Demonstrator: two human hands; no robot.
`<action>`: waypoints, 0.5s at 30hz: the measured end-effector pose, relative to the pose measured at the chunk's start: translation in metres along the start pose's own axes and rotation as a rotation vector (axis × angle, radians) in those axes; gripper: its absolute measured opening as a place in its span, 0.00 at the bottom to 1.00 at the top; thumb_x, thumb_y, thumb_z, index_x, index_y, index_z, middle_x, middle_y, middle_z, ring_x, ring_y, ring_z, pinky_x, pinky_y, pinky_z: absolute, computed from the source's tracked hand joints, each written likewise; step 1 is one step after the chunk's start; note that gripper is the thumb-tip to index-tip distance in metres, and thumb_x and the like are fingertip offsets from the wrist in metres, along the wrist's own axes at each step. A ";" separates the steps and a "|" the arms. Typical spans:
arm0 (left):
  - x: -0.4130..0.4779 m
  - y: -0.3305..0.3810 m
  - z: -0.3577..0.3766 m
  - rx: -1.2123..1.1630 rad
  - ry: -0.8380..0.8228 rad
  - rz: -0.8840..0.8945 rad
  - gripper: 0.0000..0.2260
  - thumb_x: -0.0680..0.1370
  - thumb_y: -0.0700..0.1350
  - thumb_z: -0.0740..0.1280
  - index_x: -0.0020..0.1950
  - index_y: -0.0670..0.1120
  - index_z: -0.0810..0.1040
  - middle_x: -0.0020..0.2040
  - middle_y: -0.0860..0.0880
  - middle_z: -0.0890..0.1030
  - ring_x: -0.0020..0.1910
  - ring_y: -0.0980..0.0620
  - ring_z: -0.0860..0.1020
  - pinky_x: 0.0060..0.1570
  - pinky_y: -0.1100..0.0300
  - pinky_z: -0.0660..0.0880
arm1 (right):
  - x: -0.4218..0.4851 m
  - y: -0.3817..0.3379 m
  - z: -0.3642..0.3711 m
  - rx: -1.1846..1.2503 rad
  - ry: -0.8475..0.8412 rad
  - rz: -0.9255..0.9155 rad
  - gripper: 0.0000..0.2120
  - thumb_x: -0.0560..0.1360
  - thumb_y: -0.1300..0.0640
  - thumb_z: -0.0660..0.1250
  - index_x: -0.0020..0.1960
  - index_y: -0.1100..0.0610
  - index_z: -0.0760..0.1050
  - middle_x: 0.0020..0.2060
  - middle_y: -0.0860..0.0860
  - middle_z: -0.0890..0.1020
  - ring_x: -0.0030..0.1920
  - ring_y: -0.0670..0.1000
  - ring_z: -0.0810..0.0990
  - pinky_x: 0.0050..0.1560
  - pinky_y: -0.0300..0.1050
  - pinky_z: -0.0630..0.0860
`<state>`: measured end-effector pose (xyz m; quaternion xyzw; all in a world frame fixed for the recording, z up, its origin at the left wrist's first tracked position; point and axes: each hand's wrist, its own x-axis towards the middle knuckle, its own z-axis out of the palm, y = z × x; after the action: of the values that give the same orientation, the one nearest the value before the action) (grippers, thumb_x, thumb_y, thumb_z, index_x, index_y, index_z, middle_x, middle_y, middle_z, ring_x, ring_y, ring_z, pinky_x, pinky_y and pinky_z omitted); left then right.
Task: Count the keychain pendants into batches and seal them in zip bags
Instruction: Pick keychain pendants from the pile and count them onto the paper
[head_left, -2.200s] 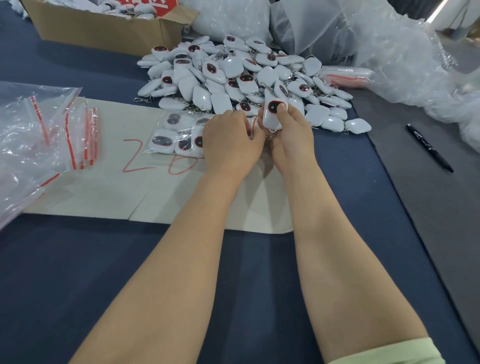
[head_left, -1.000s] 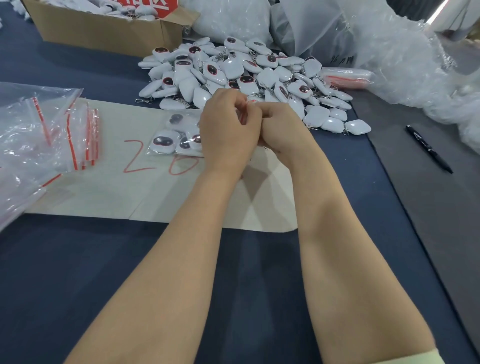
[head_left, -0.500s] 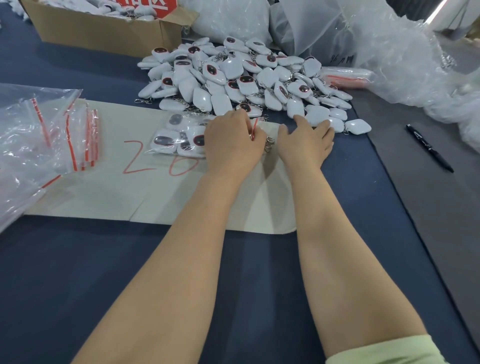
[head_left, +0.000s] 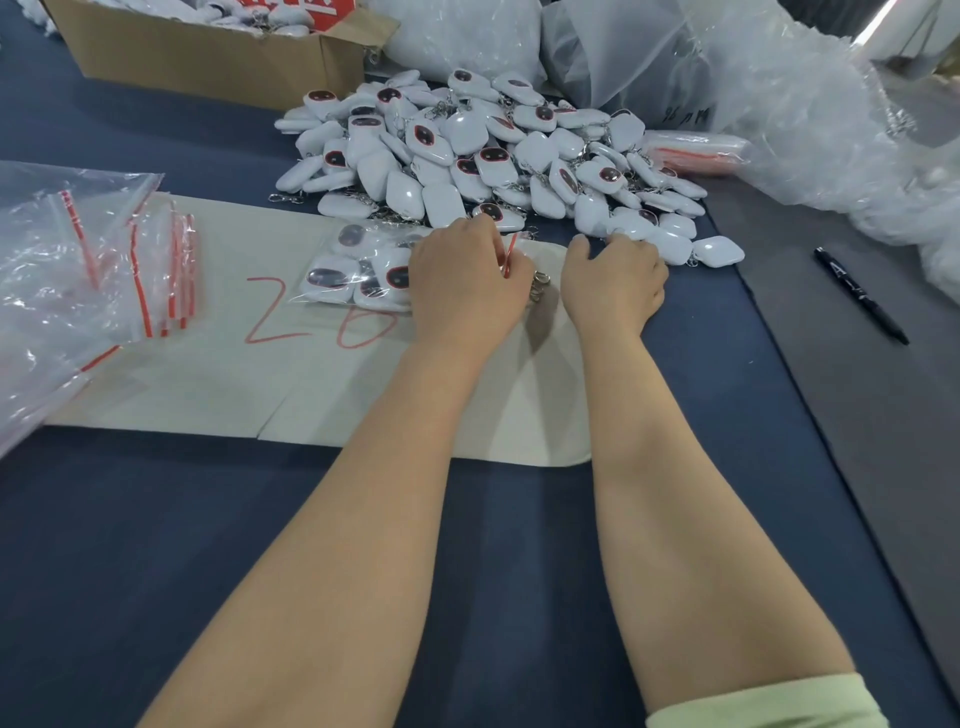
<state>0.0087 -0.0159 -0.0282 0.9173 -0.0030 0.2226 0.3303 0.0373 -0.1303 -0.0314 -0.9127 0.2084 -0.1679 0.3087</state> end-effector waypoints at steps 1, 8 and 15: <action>0.000 0.000 0.000 -0.002 -0.002 -0.002 0.08 0.76 0.48 0.62 0.45 0.43 0.75 0.46 0.45 0.80 0.49 0.43 0.75 0.52 0.53 0.68 | 0.001 -0.001 -0.002 0.088 0.035 -0.007 0.20 0.80 0.51 0.56 0.66 0.61 0.72 0.67 0.57 0.71 0.70 0.58 0.65 0.69 0.49 0.62; 0.000 0.000 -0.001 -0.012 -0.003 -0.003 0.09 0.76 0.48 0.62 0.45 0.42 0.76 0.47 0.44 0.80 0.49 0.41 0.75 0.51 0.51 0.68 | -0.009 -0.022 -0.011 0.539 0.180 -0.221 0.17 0.78 0.64 0.58 0.66 0.62 0.71 0.62 0.55 0.72 0.63 0.51 0.70 0.67 0.43 0.65; -0.001 0.001 -0.001 -0.030 0.012 -0.013 0.09 0.76 0.48 0.62 0.45 0.43 0.76 0.46 0.44 0.80 0.49 0.42 0.75 0.52 0.51 0.69 | -0.003 -0.012 0.004 0.243 -0.114 -0.228 0.15 0.80 0.58 0.59 0.65 0.58 0.74 0.62 0.57 0.74 0.56 0.54 0.76 0.55 0.40 0.69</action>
<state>0.0073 -0.0159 -0.0274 0.9108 0.0015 0.2260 0.3455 0.0397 -0.1185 -0.0273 -0.8945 0.0640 -0.1736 0.4071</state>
